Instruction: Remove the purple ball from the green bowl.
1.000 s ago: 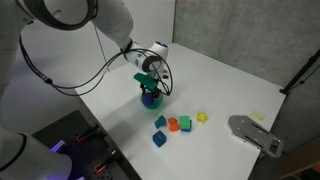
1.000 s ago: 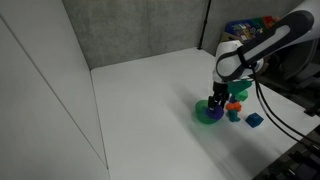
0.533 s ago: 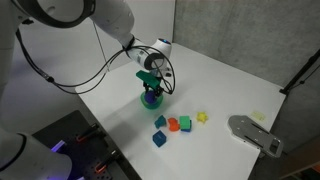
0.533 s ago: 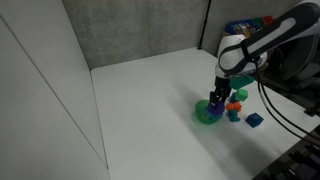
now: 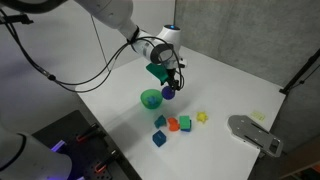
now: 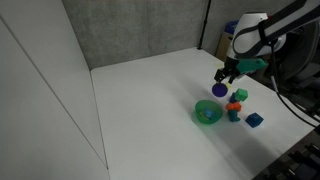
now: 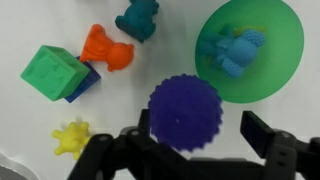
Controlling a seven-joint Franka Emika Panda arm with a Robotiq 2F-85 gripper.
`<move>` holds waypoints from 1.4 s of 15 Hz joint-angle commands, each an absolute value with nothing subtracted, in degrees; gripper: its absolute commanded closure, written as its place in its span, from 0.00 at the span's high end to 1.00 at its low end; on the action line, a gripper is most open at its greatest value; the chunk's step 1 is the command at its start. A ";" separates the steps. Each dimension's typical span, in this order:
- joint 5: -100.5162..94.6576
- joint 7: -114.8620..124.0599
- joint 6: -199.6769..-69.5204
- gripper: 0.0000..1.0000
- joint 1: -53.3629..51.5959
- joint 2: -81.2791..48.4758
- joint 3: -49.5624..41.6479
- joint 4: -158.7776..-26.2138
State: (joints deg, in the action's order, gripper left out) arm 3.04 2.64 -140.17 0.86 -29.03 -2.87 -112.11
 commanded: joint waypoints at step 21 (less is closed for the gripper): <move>-1.14 5.37 -116.08 1.00 0.16 -9.28 -3.15 -120.39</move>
